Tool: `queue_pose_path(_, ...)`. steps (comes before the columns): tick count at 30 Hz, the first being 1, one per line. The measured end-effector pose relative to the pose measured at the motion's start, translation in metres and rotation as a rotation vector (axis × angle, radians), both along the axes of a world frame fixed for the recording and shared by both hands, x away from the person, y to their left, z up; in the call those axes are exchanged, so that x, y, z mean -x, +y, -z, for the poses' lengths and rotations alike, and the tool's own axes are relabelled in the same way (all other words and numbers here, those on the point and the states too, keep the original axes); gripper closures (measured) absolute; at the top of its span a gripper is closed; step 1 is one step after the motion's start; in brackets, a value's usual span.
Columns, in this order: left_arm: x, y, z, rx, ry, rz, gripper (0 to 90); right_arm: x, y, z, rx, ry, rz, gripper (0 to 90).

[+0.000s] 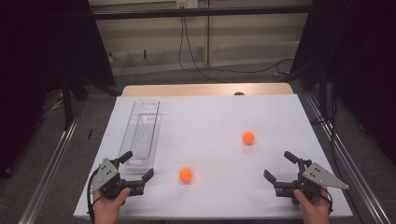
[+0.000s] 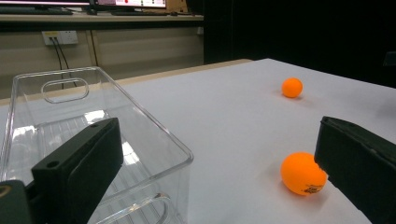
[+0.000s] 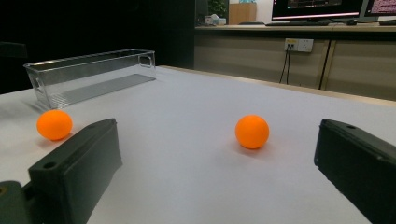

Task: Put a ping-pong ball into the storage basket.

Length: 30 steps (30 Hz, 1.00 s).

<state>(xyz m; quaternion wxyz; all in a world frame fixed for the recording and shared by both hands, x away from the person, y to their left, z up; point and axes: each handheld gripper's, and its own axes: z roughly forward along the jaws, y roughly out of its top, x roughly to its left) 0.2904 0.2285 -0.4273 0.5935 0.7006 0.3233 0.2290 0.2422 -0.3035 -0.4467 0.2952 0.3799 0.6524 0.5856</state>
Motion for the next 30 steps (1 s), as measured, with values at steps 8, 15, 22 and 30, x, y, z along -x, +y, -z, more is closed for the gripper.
queue_pose_path(8,-0.001,-0.002,0.000,0.000,0.011,0.009,1.2,0.000,0.000,0.000,-0.010,0.007,-0.003,0.2)
queue_pose_path(15,-0.002,-0.005,0.000,-0.002,0.015,0.015,1.2,0.000,0.000,0.000,-0.005,0.003,-0.002,0.2)
queue_pose_path(22,-0.003,-0.009,0.000,0.005,0.022,0.026,1.2,0.000,0.000,0.000,-0.005,0.005,-0.009,0.3)
queue_pose_path(30,-0.005,-0.014,-0.001,-0.002,0.025,0.038,1.2,0.000,0.000,0.000,-0.002,0.007,-0.013,0.4)
